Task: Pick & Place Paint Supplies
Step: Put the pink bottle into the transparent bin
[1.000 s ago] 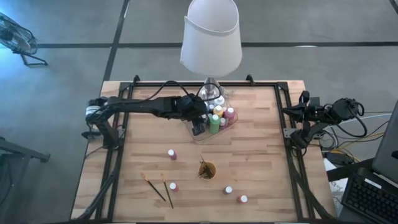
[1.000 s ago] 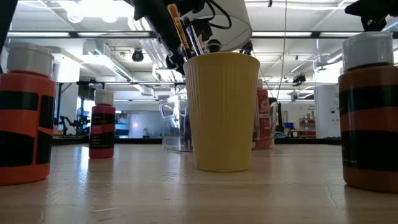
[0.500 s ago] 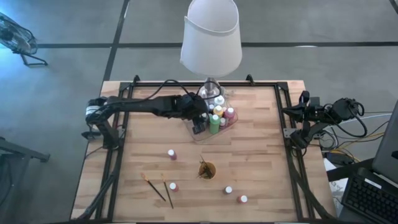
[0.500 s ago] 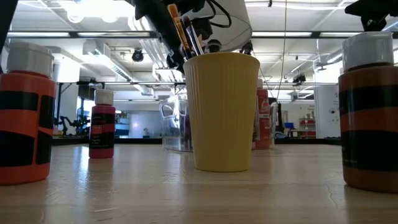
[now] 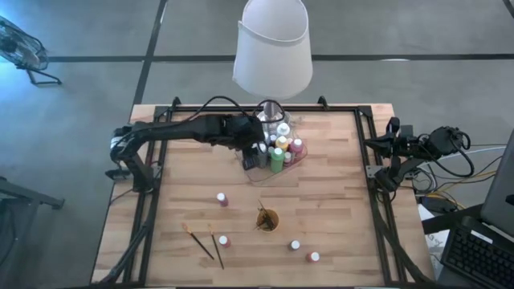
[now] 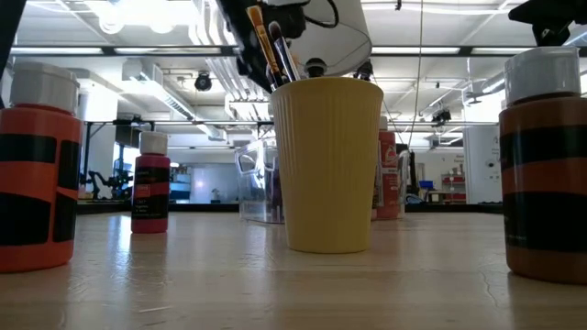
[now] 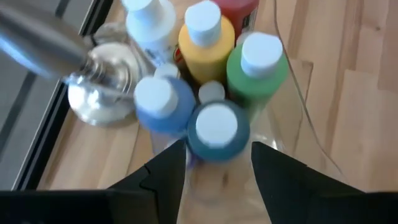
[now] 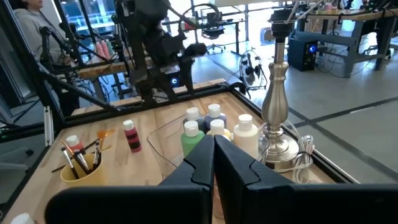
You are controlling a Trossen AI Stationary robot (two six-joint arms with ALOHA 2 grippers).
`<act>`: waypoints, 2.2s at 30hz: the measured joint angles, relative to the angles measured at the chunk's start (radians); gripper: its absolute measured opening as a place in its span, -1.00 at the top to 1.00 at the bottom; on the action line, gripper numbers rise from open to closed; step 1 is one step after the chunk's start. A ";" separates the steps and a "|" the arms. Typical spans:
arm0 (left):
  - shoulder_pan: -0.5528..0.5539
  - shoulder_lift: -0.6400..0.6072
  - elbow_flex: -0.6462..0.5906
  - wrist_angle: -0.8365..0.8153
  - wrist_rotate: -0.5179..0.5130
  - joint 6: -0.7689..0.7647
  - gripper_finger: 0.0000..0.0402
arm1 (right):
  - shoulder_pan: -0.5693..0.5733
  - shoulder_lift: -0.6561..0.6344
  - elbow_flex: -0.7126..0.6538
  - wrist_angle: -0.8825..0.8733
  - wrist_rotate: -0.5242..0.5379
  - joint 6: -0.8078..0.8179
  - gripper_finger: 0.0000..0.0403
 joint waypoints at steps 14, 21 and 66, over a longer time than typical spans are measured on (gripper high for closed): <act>-0.100 -0.022 0.196 -0.406 0.000 -0.199 0.06 | 0.000 0.000 0.000 0.000 0.000 0.000 0.96; -0.237 -0.053 0.196 -0.448 0.000 -0.265 0.06 | 0.000 0.000 0.000 0.000 0.000 0.000 0.96; -0.757 -0.082 -0.181 -0.333 -0.442 -0.669 0.06 | 0.000 0.000 0.000 0.000 0.000 0.000 0.96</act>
